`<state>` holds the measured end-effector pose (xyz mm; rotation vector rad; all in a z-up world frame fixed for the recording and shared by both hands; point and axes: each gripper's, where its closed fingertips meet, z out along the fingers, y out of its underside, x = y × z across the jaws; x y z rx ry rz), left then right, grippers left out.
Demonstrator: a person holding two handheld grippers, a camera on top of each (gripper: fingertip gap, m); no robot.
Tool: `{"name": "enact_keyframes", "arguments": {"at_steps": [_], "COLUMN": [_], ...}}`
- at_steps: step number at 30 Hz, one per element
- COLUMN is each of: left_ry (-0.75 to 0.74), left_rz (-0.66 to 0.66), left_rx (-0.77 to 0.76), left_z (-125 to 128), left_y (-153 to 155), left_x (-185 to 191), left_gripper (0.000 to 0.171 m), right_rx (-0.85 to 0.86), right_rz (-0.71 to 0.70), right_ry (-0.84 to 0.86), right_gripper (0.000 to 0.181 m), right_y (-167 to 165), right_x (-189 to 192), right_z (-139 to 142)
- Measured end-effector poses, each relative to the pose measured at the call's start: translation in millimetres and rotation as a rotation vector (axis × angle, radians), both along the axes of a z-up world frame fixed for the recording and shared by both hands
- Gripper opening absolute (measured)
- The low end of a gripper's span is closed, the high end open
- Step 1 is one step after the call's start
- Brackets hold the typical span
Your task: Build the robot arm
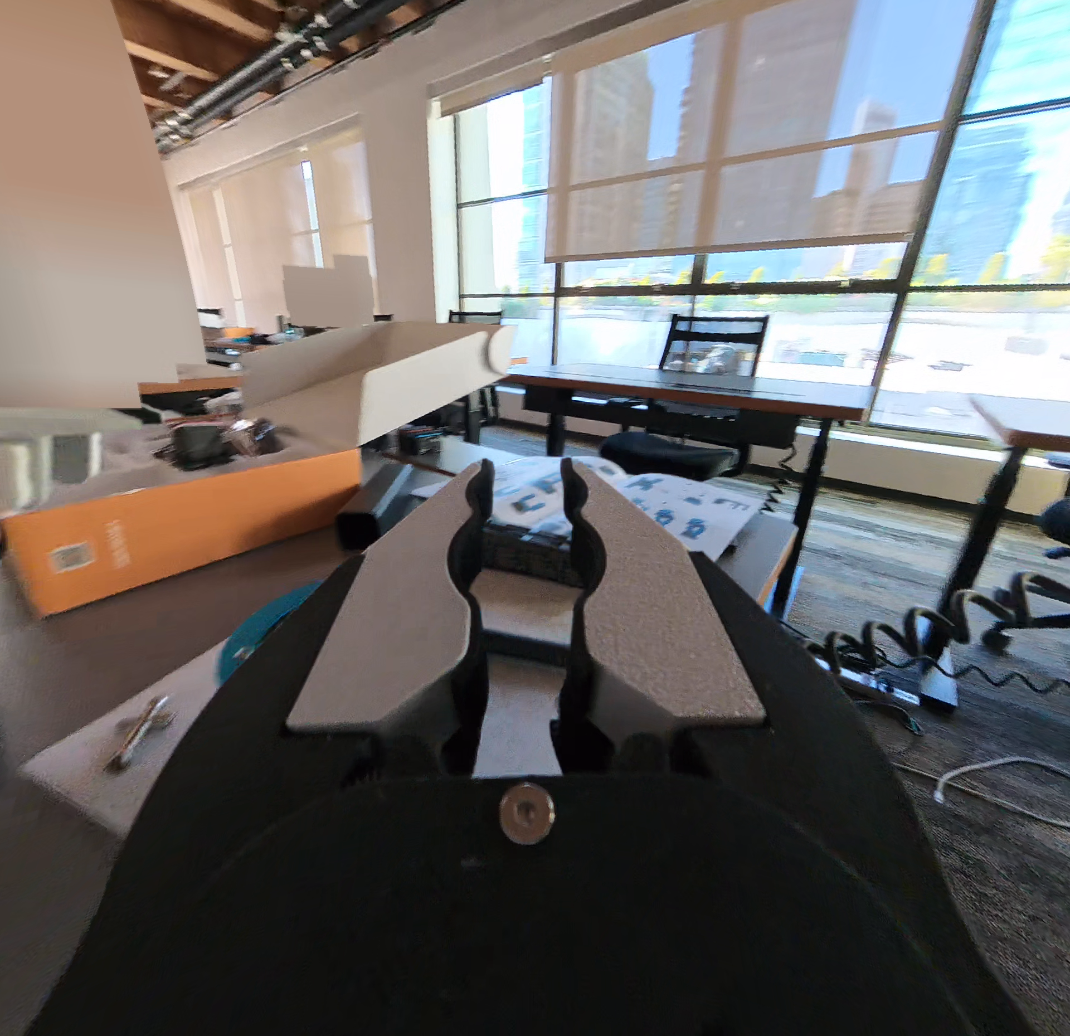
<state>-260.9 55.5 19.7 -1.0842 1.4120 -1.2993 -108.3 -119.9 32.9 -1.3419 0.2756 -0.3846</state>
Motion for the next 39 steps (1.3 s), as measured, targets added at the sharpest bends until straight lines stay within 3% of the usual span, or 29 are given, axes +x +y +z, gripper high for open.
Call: {"name": "enact_keyframes", "arguments": {"at_steps": [2,6,10,16,19,23,28,39], "left_ry": [0.058,0.171,0.331,0.439,0.472,0.484,0.496,0.544], "left_rz": [-0.013,-0.001,-0.012,-0.068,-0.099,-0.070,-0.142,-0.146], "left_rx": [-0.017,-0.048,-0.023,-0.042,-0.094,-0.052,-0.146,-0.091], "left_z": [0,-11,-35,-51,-70,-93,-95,-109], "left_y": [8,22,25,17,14,25,14,12], "left_x": [21,54,74,103,109,100,98,96], "left_gripper": [0.026,0.045,0.066,0.067,0.063,0.057,0.054,0.052], "right_rx": [0.030,0.166,0.123,0.196,0.155,0.091,0.033,0.074], "right_rz": [-0.047,-0.008,-0.055,-0.024,-0.062,-0.096,-0.107,-0.025], "right_ry": [0.053,0.208,0.193,0.313,0.251,0.108,0.034,0.111], "right_gripper": [0.026,0.030,0.036,0.040,0.039,0.038,0.032,0.024], "right_y": [12,35,48,50,54,57,67,74], "right_x": [18,17,26,51,56,53,51,51], "right_z": [3,4,2,15,4,-8,-16,-27]}}
